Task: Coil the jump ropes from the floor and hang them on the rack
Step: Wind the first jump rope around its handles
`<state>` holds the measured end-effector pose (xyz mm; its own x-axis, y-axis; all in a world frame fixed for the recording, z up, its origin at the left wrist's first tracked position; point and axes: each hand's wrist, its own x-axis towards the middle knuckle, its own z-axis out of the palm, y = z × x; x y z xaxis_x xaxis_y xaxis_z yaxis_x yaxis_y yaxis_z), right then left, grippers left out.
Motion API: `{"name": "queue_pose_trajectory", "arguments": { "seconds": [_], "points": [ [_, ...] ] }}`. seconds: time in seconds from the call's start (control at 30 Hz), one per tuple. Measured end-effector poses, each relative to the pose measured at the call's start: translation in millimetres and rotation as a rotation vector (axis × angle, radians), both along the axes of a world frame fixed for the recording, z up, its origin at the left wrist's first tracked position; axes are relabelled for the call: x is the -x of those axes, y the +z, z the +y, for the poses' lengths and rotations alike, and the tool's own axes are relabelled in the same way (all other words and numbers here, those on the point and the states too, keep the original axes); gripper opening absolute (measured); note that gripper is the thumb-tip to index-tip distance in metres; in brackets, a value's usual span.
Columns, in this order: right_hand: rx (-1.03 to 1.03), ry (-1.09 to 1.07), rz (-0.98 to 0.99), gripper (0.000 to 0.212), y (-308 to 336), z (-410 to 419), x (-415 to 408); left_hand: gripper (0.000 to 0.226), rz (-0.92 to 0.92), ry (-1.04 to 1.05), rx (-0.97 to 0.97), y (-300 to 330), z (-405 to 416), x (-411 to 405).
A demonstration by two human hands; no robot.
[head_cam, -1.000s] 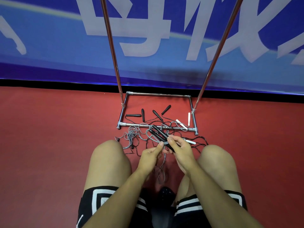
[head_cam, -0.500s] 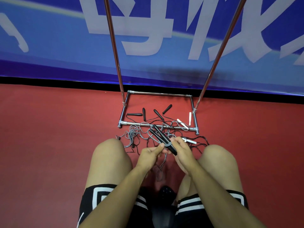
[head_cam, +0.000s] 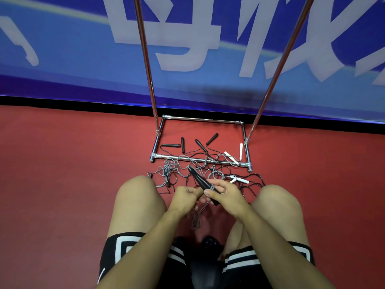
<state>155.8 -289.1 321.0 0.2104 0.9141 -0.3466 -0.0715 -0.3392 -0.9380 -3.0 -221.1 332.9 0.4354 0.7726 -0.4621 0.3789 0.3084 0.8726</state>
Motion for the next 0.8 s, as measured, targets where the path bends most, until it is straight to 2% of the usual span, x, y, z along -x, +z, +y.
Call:
{"name": "queue_pose_trajectory", "arguments": {
  "seconds": [0.1,0.23,0.33,0.5,0.63,0.73,0.8],
  "points": [
    [0.024,-0.051,0.065,0.041,1.0,0.2,3.1,0.039,-0.002,0.011,0.013,2.1,-0.7,-3.5],
    [0.000,-0.095,0.077,0.026,1.6,0.9,2.5,0.042,-0.027,-0.088,-0.011,-1.1,-5.7,-5.4],
    [-0.022,-0.150,0.081,0.029,2.1,2.9,1.5,0.040,-0.029,-0.115,-0.011,-0.9,-5.6,-5.6],
    [-0.049,-0.203,-0.025,0.036,-4.2,5.0,0.1,0.034,0.030,-0.002,0.020,-7.0,-2.0,-4.9],
    [-0.034,-0.174,-0.068,0.039,-9.0,4.7,0.6,0.032,0.079,-0.095,-0.055,-10.9,-0.8,-2.5],
    [-0.045,-0.189,-0.068,0.039,-10.0,4.5,-0.6,0.030,0.016,-0.142,0.003,-8.1,-4.0,-1.9],
    [-0.061,-0.201,-0.055,0.039,-8.0,5.2,-2.3,0.032,-0.096,-0.073,0.123,-3.8,-6.1,-3.7]
  ]
}}
